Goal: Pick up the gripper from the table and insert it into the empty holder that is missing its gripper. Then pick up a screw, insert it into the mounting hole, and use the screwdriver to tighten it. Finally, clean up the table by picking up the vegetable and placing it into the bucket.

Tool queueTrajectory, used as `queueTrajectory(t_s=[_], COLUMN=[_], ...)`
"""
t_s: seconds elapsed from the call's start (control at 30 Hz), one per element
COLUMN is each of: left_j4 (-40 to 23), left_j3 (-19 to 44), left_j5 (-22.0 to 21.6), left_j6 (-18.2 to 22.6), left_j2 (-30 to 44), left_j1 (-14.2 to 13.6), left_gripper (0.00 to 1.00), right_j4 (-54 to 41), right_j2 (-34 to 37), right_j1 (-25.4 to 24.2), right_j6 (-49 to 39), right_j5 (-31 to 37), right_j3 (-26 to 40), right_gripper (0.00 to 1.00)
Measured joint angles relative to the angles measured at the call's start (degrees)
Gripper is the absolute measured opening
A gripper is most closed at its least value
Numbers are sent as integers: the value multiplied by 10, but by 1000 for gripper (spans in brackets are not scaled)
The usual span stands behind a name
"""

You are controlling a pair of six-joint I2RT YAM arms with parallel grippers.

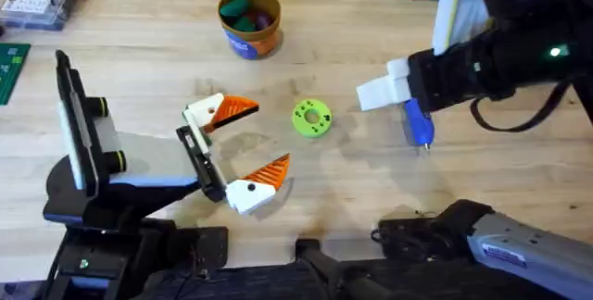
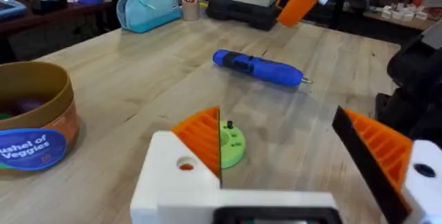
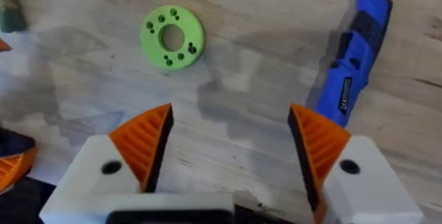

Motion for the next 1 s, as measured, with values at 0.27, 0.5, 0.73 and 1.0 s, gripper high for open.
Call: queueTrajectory(t_s=[0.27,0.5,0.73,1.0], left_j4=[0,0,0,0], left_j3=[0,0,0,0], left_j5=[0,0,0,0], left_j6=[0,0,0,0], left_j2=[0,0,0,0], left_j1=[0,0,0,0], left_gripper=[986,986,986,986], right_j4=[91,169,172,172], right_j2=[-24,-31,-31,-31], right_j1=[59,62,66,105], right_j6=[16,17,9,-7], right_j5=[44,27,-19,-32], right_j3=[-92,-194,-222,-222], right_gripper=[988,988,988,988])
